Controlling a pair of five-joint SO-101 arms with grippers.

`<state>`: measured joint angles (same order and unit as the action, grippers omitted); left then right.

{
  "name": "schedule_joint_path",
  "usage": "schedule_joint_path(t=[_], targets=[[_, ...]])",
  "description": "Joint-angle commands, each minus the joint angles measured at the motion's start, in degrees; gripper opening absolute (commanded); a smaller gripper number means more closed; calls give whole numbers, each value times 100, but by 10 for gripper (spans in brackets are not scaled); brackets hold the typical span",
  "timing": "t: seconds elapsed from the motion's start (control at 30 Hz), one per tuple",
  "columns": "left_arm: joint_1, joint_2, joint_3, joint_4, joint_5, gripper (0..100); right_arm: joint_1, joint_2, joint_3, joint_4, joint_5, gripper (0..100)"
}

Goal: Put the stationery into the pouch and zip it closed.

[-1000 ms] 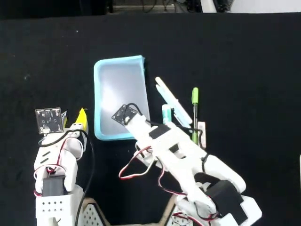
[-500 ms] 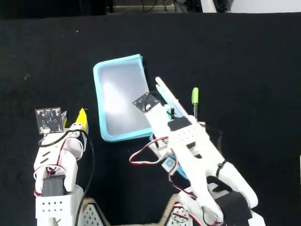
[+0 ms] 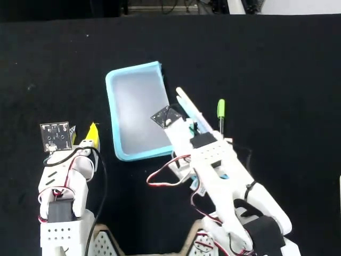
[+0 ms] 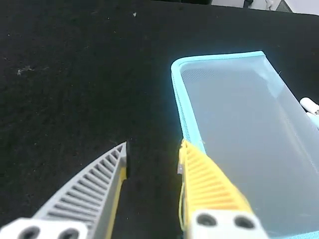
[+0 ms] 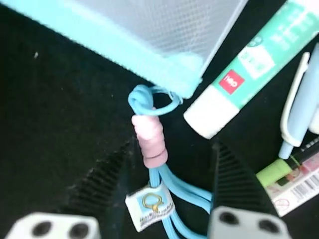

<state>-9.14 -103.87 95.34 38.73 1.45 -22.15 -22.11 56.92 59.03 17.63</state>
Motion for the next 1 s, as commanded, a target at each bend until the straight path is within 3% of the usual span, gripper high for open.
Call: schedule_joint_path(t=[0.0,0.37,0.63,0.97], targets=[[4,-62,-84,-9,-62,173,-396,-84,13,-202,9,230],[4,-62,-84,18,-62,173,-703,-57,523,-826,9,230],[-4,-62,-84,18,-62,173,114,-57,514,-1433,9,230],[-4,-62,-84,18,-62,173,114,-101,576,-1310,0,204]])
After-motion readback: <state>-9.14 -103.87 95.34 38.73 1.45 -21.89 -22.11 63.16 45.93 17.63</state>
